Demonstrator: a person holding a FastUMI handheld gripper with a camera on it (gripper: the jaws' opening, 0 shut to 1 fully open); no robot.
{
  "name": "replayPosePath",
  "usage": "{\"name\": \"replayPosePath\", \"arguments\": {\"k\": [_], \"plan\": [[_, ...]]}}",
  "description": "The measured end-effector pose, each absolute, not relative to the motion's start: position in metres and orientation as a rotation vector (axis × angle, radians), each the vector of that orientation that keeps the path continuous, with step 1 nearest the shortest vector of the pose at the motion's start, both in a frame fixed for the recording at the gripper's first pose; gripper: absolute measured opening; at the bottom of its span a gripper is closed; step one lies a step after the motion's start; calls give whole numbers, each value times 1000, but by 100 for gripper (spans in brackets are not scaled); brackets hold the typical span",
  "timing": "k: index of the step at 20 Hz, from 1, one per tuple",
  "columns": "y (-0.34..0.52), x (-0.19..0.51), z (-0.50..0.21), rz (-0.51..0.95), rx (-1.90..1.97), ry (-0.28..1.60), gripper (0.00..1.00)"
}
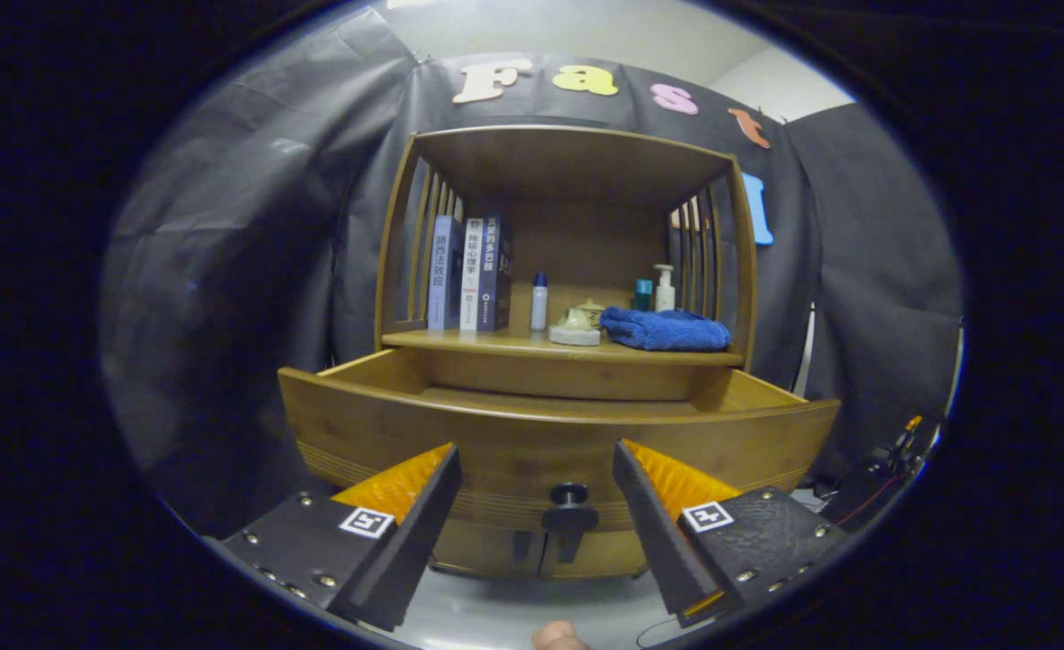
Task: Pull open the drawer, take out the items inside it, and place them on the countertop above the cabinet.
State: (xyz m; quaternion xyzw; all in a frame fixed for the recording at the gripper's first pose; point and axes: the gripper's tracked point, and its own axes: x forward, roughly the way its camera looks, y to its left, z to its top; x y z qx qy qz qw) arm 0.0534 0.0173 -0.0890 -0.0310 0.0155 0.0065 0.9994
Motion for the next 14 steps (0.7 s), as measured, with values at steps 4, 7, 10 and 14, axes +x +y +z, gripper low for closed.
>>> {"name": "replayPosePath", "arguments": {"k": [4,7,10,14], "plan": [[10,82,-118,10,-11,108,100],[2,86,-112,-33,-46,86,97],[4,84,-121,-64,-119,80,96],[2,97,-117,-49,-93,58,97]]}}
